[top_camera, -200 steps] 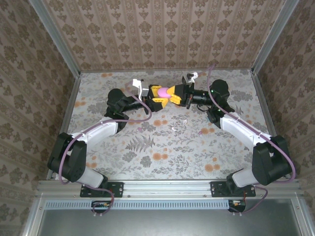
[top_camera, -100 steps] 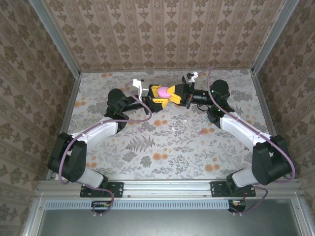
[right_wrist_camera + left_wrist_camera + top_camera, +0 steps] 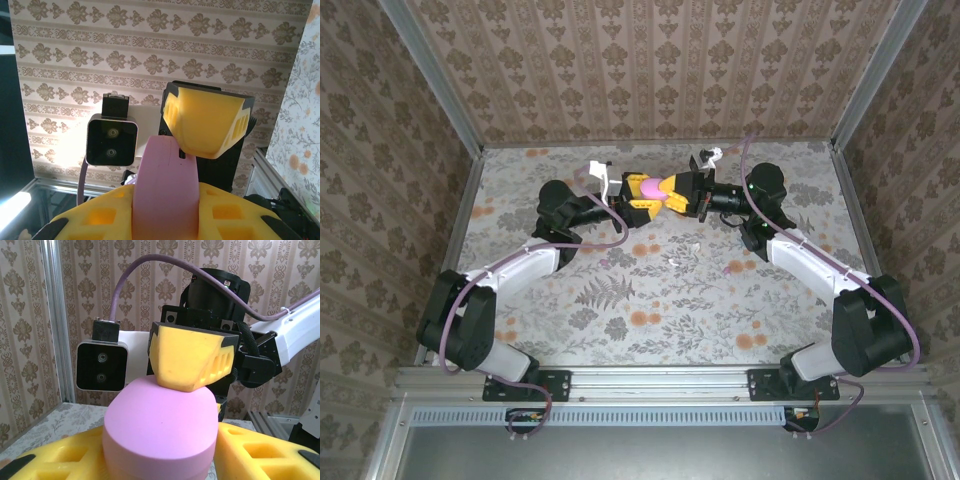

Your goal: Insert the wireless bluetooth earbuds into the charging case

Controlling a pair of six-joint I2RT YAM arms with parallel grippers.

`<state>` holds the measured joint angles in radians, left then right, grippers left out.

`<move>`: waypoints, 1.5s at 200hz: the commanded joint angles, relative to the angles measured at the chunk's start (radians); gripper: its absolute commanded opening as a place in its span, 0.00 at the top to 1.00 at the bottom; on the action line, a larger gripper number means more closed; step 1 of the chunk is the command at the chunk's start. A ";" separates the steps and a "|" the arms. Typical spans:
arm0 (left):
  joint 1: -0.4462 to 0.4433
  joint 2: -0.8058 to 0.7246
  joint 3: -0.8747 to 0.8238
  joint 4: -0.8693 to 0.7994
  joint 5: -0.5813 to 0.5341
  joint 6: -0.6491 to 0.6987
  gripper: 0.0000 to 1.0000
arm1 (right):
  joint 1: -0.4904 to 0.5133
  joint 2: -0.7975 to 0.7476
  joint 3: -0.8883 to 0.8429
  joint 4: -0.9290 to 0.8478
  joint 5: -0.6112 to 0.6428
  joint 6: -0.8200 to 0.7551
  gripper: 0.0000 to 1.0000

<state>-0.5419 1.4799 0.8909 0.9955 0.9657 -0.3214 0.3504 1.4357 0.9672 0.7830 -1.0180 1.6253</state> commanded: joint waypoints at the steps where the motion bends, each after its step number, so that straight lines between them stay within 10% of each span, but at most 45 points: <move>1: 0.001 -0.010 0.023 0.025 0.024 0.005 0.49 | -0.004 -0.018 -0.012 0.054 0.019 0.008 0.75; 300: -0.002 -0.012 0.026 0.029 0.023 0.015 0.53 | -0.007 0.001 -0.042 0.120 0.032 0.053 0.76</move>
<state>-0.5419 1.4799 0.8909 0.9886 0.9688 -0.3180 0.3504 1.4353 0.9394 0.8547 -1.0000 1.6730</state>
